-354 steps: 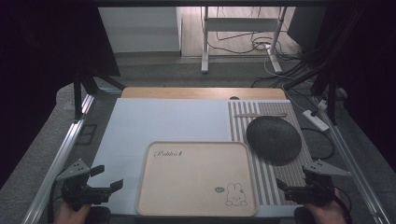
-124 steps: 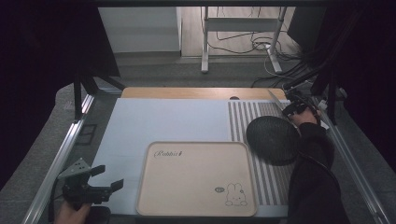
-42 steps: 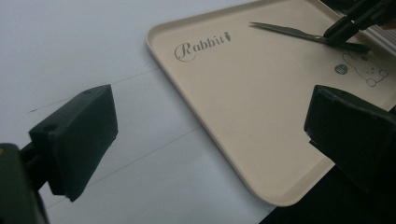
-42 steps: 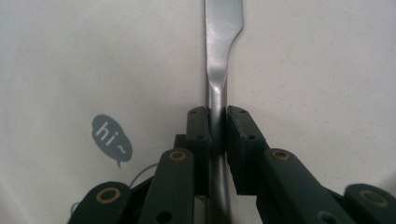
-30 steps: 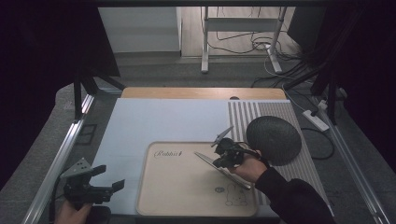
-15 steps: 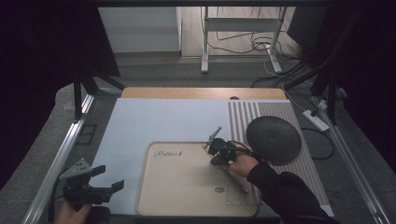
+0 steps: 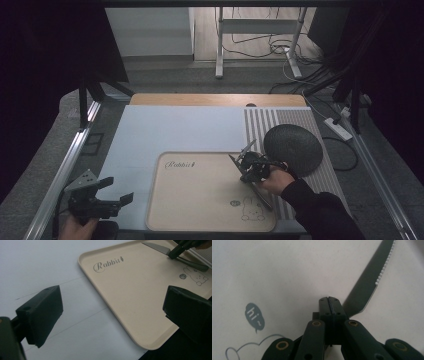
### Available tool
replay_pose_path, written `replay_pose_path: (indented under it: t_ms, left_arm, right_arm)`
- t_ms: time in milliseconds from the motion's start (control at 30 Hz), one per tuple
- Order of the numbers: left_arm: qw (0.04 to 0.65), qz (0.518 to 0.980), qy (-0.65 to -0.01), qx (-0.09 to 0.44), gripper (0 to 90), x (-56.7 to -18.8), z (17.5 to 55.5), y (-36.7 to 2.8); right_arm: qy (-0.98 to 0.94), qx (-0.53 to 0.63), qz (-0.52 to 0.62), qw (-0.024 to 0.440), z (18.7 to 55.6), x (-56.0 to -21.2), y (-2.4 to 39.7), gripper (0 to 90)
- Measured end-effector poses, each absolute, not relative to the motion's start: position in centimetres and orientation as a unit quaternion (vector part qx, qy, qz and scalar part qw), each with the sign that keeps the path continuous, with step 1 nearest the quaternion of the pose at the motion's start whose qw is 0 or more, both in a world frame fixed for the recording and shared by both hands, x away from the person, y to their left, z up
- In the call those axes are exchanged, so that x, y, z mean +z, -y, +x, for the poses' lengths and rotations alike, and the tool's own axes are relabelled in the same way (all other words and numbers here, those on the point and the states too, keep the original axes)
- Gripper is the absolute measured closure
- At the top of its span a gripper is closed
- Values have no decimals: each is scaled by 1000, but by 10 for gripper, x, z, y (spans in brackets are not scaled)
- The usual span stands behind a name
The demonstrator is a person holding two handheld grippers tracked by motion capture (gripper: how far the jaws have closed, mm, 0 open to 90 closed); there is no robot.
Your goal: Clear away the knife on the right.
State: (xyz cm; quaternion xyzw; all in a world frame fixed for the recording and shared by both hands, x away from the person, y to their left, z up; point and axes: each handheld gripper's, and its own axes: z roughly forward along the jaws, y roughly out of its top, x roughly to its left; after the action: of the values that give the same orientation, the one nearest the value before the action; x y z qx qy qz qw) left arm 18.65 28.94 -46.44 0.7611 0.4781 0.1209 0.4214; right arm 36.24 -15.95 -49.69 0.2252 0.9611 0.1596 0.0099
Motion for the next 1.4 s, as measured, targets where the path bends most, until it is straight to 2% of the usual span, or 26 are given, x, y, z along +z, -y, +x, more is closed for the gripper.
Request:
replay_pose_path:
  t_ms: [233, 467, 600, 967, 1233, 1300, 1400]
  left_arm:
    - [420, 762, -478, 121, 38, -464, 187, -289]
    - [417, 765, -476, 122, 39, -464, 187, -288]
    - [421, 761, -479, 121, 39, -465, 186, -290]
    - [419, 764, -476, 122, 39, -464, 187, -288]
    - [420, 763, -476, 121, 39, -464, 187, -288]
    - [420, 763, -475, 121, 39, -464, 187, -288]
    - [420, 763, -476, 121, 39, -464, 187, -288]
  right_arm:
    - [-962, 154, 226, 7, 363, -496, 160, 899]
    - [-960, 168, 220, 54, 388, -498, 140, 900]
    - [-960, 154, 227, 61, 389, -497, 138, 900]
    - [-945, 157, 283, 42, 389, -495, 188, 900]
    - [-940, 170, 294, 26, 392, -495, 193, 897]
    - [-933, 187, 307, 5, 393, -495, 196, 854]
    - [-930, 195, 310, 8, 393, -492, 195, 828]
